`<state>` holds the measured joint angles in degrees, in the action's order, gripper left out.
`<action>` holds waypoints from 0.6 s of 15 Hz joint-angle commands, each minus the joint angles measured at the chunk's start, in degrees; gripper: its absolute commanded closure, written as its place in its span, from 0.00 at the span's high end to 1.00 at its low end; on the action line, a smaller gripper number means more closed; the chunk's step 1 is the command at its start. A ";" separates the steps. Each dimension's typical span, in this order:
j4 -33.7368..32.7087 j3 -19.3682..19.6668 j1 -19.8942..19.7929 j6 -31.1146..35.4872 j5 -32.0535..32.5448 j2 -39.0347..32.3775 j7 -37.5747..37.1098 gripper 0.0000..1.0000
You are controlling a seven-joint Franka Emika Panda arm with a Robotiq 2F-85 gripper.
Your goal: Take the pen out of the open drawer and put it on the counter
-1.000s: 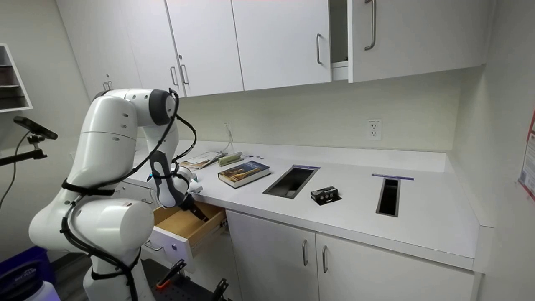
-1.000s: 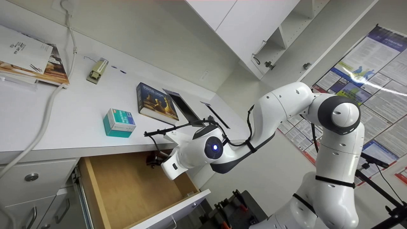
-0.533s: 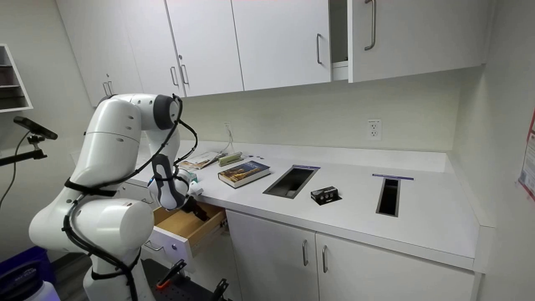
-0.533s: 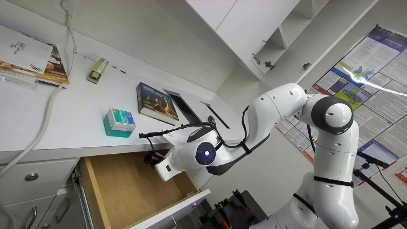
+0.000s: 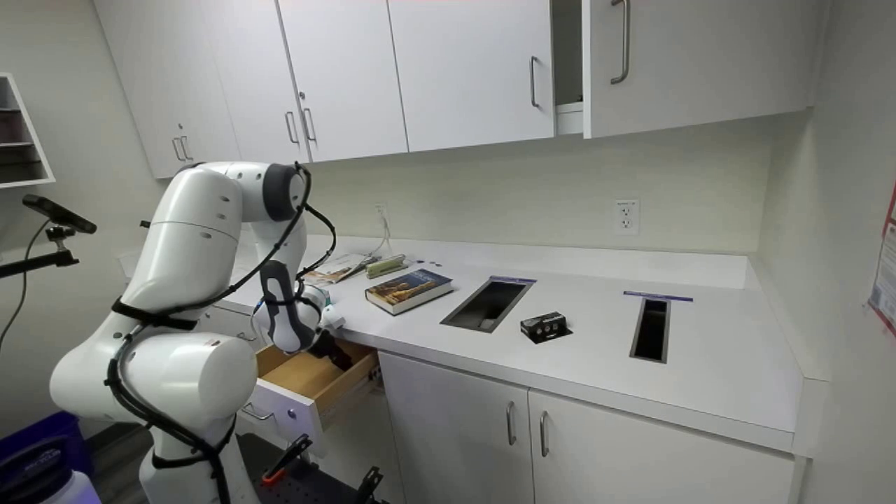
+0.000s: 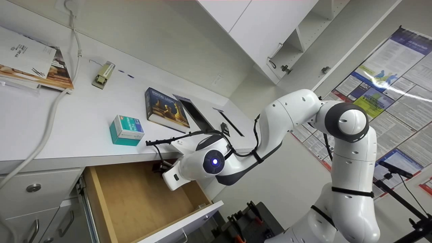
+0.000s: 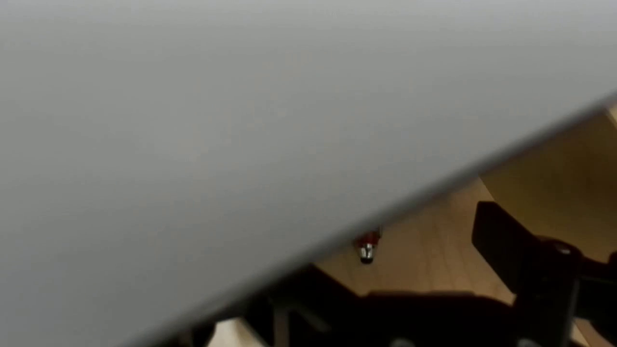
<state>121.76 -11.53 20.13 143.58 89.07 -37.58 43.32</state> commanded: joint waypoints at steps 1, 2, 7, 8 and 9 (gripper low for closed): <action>-0.86 -1.02 -1.00 -1.79 0.74 -0.58 -1.95 1.00; -0.85 -0.97 -1.08 -1.94 0.70 -0.63 -2.07 1.00; -0.91 -0.99 -1.44 -2.52 0.43 -0.85 -2.09 0.59; -0.95 -1.01 -1.49 -2.67 0.34 -0.91 -2.07 0.50; -1.01 -1.04 -1.54 -2.73 0.28 -0.97 -2.02 0.42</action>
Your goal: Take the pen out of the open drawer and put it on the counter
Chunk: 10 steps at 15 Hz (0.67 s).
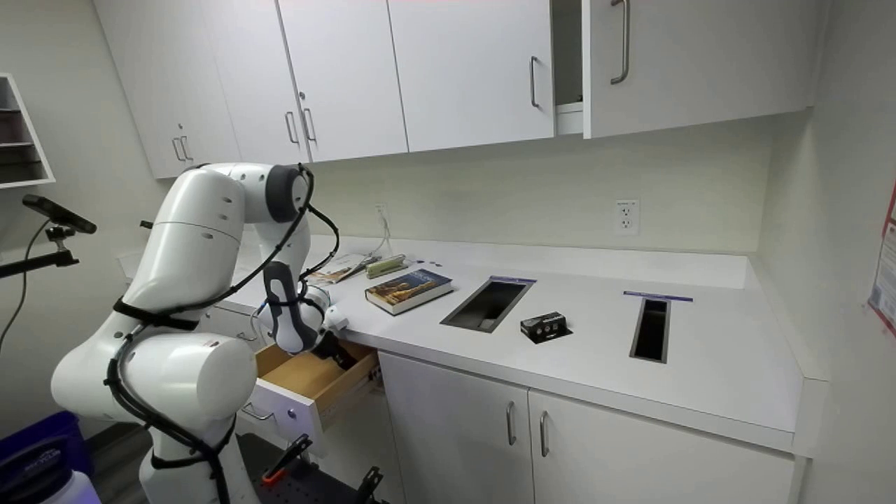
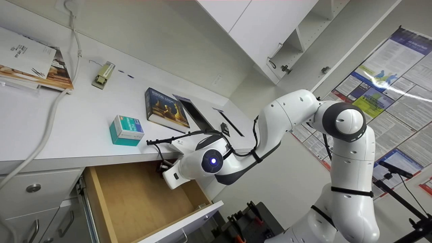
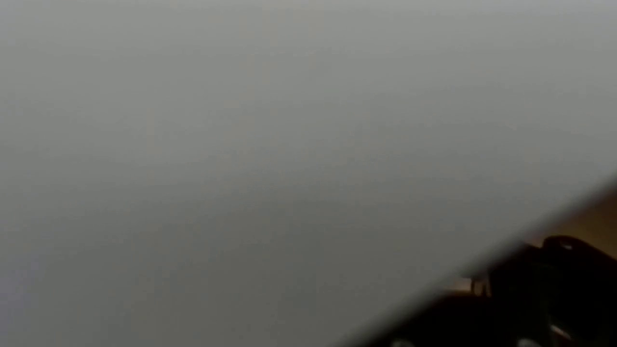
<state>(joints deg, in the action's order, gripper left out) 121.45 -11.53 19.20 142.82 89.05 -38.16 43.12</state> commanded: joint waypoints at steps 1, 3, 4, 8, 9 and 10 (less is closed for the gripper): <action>-0.72 -1.06 -0.62 -2.02 0.26 -0.41 -1.84 0.34; -0.70 -1.08 -0.70 -1.99 0.25 -0.40 -1.94 0.19; -0.70 -1.08 -0.72 -1.99 0.24 -0.42 -2.05 0.12; -0.69 -1.17 -0.81 -1.96 -0.13 -0.54 -2.12 0.04; -0.13 -1.49 -0.71 -2.11 -0.74 0.06 -2.10 0.05; 0.62 -2.07 -0.85 -2.35 -2.72 0.77 -1.50 0.05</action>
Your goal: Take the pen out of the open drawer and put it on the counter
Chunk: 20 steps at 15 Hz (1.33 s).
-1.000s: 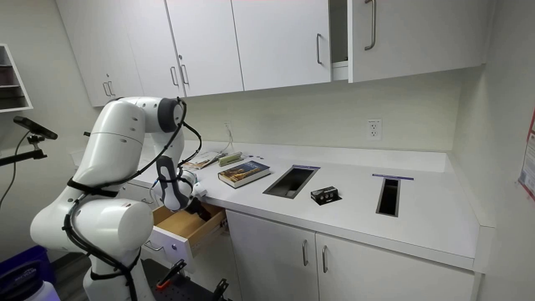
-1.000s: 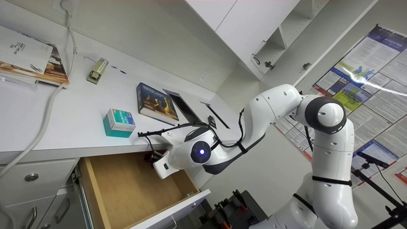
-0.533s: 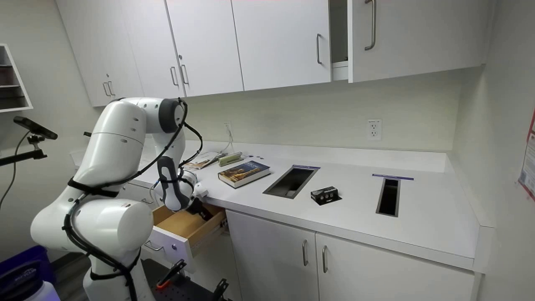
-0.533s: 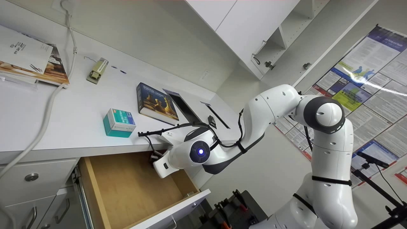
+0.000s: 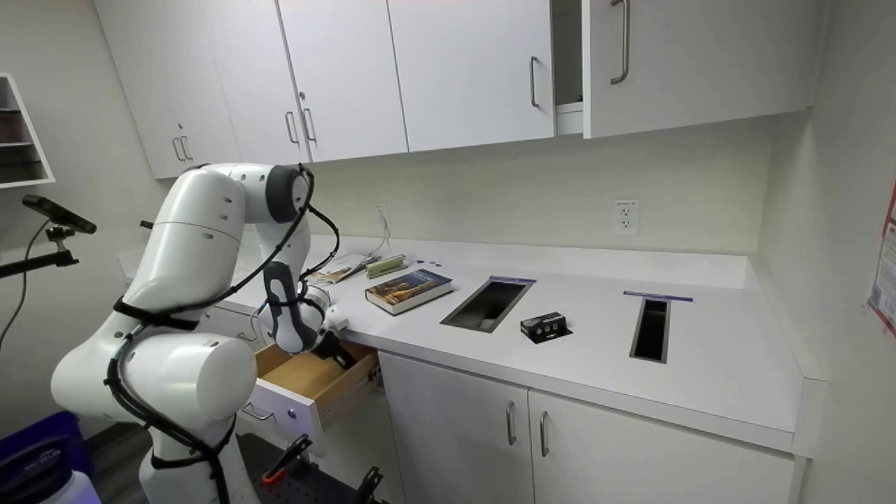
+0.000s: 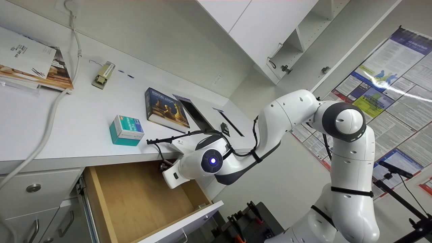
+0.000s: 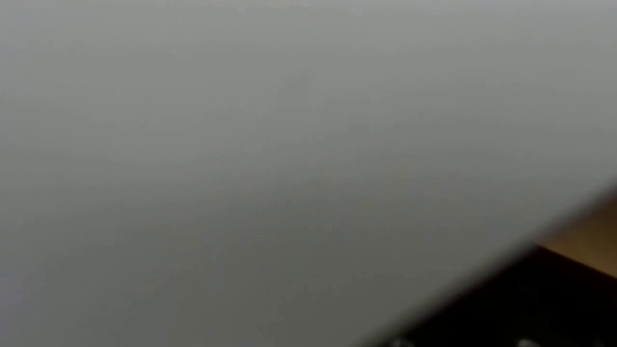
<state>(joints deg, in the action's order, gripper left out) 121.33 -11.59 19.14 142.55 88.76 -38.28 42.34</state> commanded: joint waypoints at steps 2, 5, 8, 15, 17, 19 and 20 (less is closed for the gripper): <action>3.08 -3.47 -1.05 -1.35 -5.51 3.31 -0.46 0.04; 6.24 -6.34 -1.24 -0.61 -10.26 6.48 0.11 0.05; 9.60 -9.84 -1.98 -0.90 -18.58 10.36 2.40 0.05; 15.20 -14.99 -0.24 -5.94 -36.47 22.53 7.19 0.04; 16.43 -15.91 0.87 -7.99 -38.31 26.69 6.57 0.04; 17.54 -16.56 1.90 -10.07 -40.01 30.92 6.17 0.04; 17.81 -16.43 2.56 -11.36 -40.00 33.00 4.97 0.04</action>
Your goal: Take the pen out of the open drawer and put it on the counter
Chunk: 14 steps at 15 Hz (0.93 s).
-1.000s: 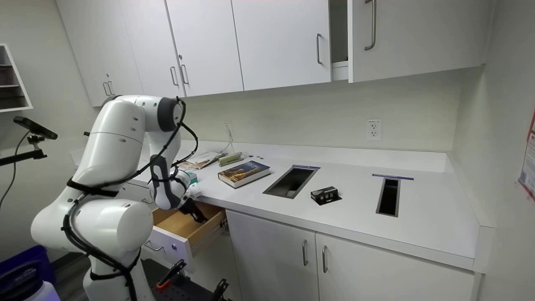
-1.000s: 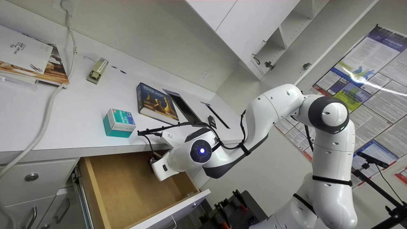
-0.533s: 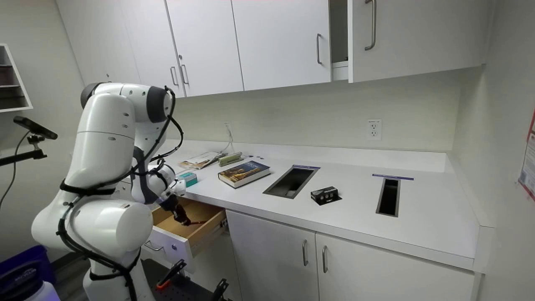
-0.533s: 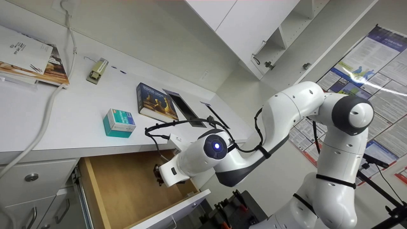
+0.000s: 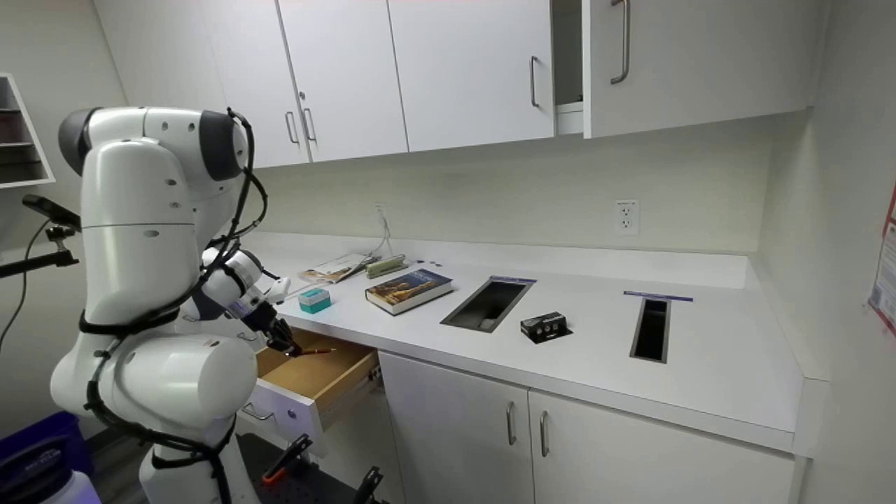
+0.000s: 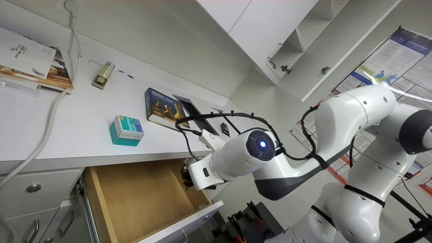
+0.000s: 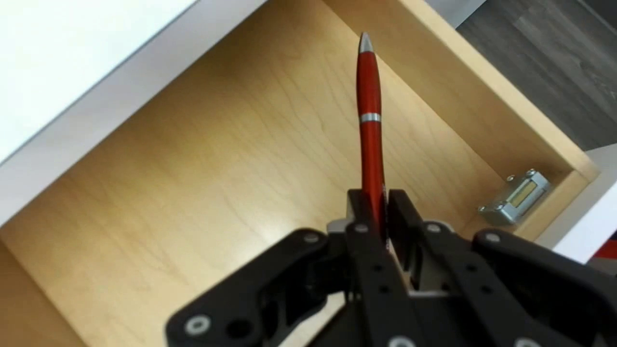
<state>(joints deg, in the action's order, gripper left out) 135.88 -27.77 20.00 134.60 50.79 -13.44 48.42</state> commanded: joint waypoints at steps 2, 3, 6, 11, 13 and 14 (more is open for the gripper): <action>3.55 0.24 2.58 -5.64 -1.40 11.77 -3.01 0.04; 3.44 0.68 2.73 -6.92 -0.66 13.29 -4.62 0.04; 1.99 2.22 1.98 -9.49 0.53 15.18 -8.13 0.04; -2.34 5.32 1.01 -12.23 -0.52 12.28 -14.15 0.04; -4.56 6.00 0.96 -12.25 -1.20 10.32 -17.23 0.04; -5.37 6.30 0.84 -11.25 -1.54 9.59 -18.15 0.04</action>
<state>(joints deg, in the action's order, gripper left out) 134.51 -21.86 20.86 124.44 50.25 -0.58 34.22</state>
